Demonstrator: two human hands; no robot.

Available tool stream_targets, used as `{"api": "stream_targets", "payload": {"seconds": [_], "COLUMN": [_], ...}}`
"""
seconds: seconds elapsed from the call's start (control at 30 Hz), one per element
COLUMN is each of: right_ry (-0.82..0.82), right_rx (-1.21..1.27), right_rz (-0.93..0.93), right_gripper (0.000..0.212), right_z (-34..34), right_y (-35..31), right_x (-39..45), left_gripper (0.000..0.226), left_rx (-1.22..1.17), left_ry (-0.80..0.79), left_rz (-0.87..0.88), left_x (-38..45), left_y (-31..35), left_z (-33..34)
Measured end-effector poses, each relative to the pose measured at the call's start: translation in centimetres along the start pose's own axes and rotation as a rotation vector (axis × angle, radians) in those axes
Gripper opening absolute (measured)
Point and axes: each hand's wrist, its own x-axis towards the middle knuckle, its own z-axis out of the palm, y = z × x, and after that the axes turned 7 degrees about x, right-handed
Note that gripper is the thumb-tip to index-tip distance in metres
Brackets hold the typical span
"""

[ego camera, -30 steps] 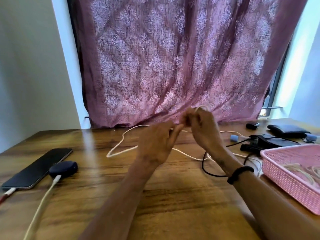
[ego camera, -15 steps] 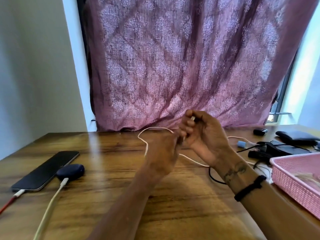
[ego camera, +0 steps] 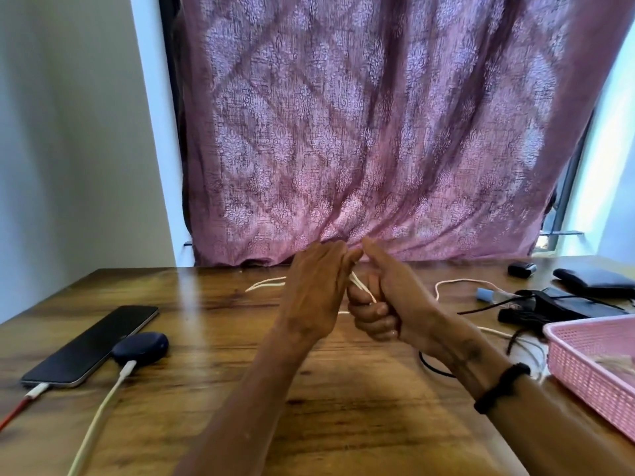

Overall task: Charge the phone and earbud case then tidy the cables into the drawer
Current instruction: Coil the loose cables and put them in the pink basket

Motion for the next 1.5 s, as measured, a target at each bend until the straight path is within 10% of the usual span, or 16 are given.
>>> {"api": "stream_targets", "payload": {"seconds": [0.1, 0.27, 0.47, 0.77, 1.17, 1.33, 1.5], "right_ry": [-0.29, -0.136, 0.166, 0.515, -0.188, -0.368, -0.133], "right_rx": [0.392, 0.629, 0.229, -0.788, 0.136, 0.428, 0.484], "right_rz": [-0.069, -0.508, -0.736, -0.659, -0.051, -0.217, -0.537], "right_gripper": [0.074, 0.073, 0.085, 0.04, 0.061, 0.039, 0.025], "right_z": [0.0, -1.1, -2.1, -4.9, -0.6, -0.5, -1.2], "right_y": [-1.3, -2.1, -1.6, 1.8, -0.1, -1.5, -2.3], "right_x": [-1.5, -1.7, 0.6, 2.4, 0.0, -0.6, -0.4], "left_gripper": [0.039, 0.04, 0.032, 0.023, 0.033, 0.028, 0.024], "left_rx": [-0.252, -0.055, 0.064, 0.151, 0.137, -0.034, -0.033], "left_ry": [-0.048, -0.322, -0.173, -0.113, -0.007, 0.02, -0.157], "left_rz": [-0.167, 0.007, 0.124, 0.187, 0.02, -0.052, -0.034], "left_x": [-0.4, -2.3, -1.3, -0.5, 0.8, 0.4, -1.0], "left_y": [-0.1, 1.8, 3.2, 1.1, 0.6, 0.3, 1.3], "left_z": [0.9, 2.9, 2.4, -0.1, -2.1, -0.5, 1.2]}}
